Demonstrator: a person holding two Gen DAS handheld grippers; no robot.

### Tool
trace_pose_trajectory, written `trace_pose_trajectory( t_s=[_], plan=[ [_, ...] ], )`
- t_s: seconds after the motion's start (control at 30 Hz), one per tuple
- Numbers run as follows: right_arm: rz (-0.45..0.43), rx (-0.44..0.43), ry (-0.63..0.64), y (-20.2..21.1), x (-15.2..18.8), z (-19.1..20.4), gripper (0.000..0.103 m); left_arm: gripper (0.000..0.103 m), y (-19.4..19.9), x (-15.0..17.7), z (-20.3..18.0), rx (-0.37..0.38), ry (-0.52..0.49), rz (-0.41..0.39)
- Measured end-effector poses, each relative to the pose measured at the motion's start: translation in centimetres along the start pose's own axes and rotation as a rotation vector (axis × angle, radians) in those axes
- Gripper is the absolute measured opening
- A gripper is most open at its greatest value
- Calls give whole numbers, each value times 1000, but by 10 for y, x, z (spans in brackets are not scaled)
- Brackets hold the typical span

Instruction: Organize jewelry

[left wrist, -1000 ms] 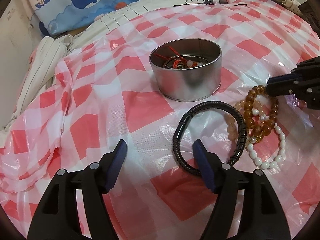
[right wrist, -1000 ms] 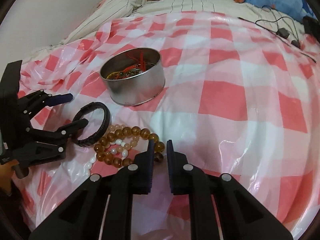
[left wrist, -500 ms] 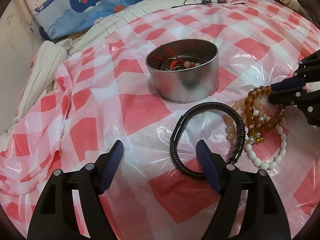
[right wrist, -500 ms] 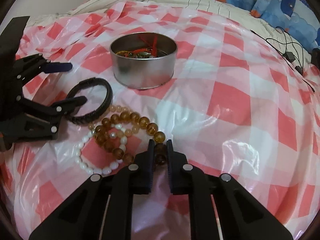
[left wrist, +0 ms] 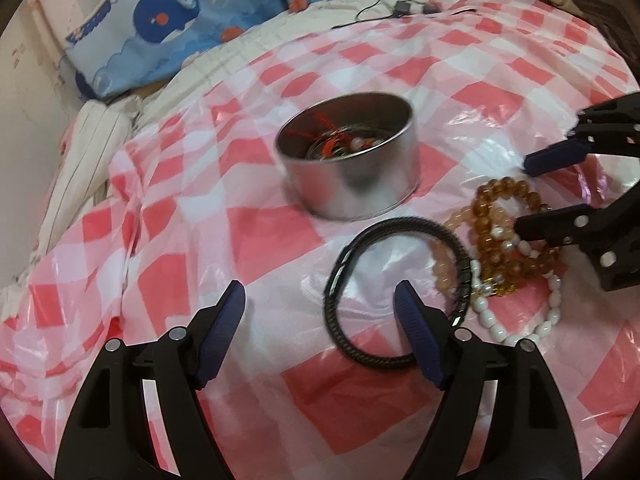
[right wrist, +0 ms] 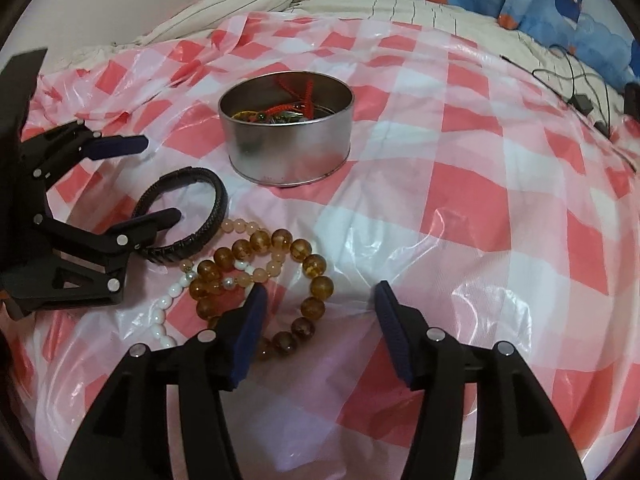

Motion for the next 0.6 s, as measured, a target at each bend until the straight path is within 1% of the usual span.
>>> trace_pose_trajectory(
  t_s=[0.03,0.07,0.1,0.13,0.17,0.2,0.23,0.3,0.43,0.47,0.5,0.57,0.6],
  plan=[
    [3,20,20,-1,1,2,54,73,2,-1,-1,-5,-11,-11],
    [5,31,38,-3,1,5,50,73,5,-2,-5,-1,-32,-33],
    [7,30,48,-3,2,7,41,70,6,-3,-10,12,-48,-41],
    [10,22,51,-3,2,9,37,66,7,-2,-13,25,-53,-37],
    [9,9,42,-3,2,9,26,63,5,-2,-16,42,-54,-28],
    [4,-12,20,-1,2,6,17,62,5,-2,-17,45,-53,-27],
    [2,-32,2,0,2,3,13,62,5,-2,-17,44,-54,-27],
    [-6,-68,-35,3,1,-2,12,62,3,-2,-15,60,-39,-20],
    [-17,-68,-65,6,-2,-7,13,62,-1,0,-11,119,19,7],
    [-10,-69,-67,4,-1,-8,24,62,-3,0,-11,128,27,11],
    [-12,-77,-61,2,-1,-6,31,62,-1,1,-12,130,29,11],
    [-5,-43,-27,-2,-1,-1,31,62,-2,1,-13,131,31,13],
    [-4,-38,-17,-3,-1,0,29,62,-2,2,-14,131,33,15]
  ],
)
Point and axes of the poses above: each gripper's, at about its wrist camera, not at the fingertips, and y roughly against the way its jaws point, z to its left, x to its underside, the point moved 5 cm from there along -y, roughly the way its jaws point, and after that the axes turned 13 degrees about -x, right-handed, at the moved point
